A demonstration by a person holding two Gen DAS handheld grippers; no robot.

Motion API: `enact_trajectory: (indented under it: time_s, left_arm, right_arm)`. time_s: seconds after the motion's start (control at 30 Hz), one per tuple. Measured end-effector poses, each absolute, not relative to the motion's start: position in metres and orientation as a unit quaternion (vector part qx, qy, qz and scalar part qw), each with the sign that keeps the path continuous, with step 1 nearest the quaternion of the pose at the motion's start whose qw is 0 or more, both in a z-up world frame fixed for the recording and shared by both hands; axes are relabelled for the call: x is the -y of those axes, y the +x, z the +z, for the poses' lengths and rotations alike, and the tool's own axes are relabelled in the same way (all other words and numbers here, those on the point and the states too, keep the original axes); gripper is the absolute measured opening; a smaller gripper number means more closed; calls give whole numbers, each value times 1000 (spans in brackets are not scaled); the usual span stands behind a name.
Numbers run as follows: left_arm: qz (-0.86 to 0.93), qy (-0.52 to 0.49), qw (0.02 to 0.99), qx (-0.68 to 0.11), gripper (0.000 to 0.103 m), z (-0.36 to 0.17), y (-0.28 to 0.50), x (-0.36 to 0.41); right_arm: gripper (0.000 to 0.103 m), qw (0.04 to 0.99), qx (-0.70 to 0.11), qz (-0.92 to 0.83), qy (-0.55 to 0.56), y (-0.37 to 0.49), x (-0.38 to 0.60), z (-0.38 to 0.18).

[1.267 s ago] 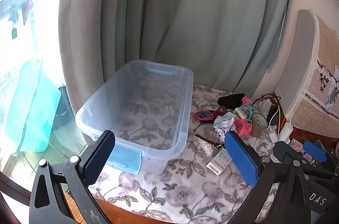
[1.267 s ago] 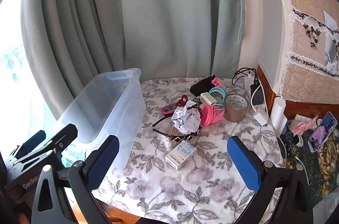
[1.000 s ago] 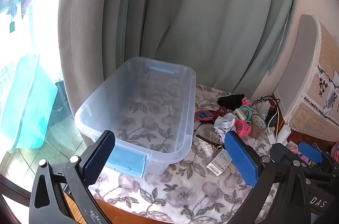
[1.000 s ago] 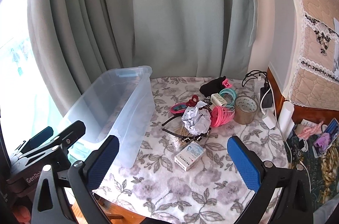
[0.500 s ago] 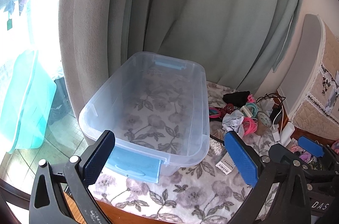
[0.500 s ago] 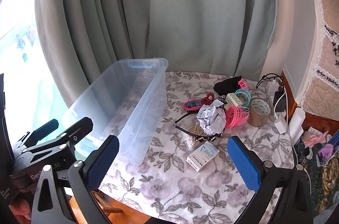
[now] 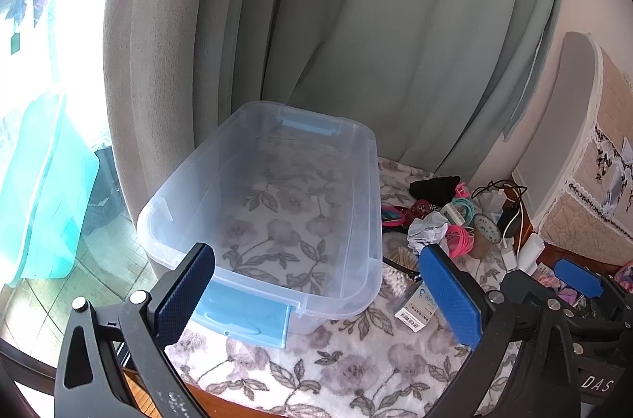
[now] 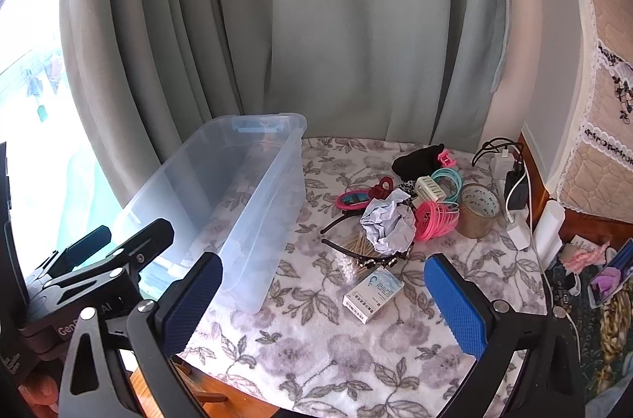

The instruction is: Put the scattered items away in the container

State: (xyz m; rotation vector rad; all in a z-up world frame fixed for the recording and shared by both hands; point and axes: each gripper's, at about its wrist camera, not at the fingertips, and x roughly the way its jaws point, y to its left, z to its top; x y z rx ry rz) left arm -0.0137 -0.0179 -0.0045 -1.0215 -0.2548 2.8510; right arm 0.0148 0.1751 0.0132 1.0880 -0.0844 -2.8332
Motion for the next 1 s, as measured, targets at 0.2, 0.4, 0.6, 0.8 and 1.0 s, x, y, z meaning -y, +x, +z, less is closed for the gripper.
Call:
enact_trajectory:
  time_s: [0.2,0.4,0.6,0.8,1.0]
  left_arm:
    - [937,-334,54,83,103,-3,-11,17]
    - [939,-331,52,76,103,-1,-10,14]
    - [939,-332,53,75,103,2,-9,10]
    - [941,-329,50,67,103,5,-8,4]
    - [945,-309,77,71,103,16,-10,-15]
  right_arm:
    - [103,53,29,-932,356,16,-177,15]
    - [103,53,33,-933,355,17,-180,16]
    - [103,52,39,-934,352,20,-185,18]
    - [103,51,45,-934,351,21,-190,18]
    - [103,48,60,-936,344,24,-201,19]
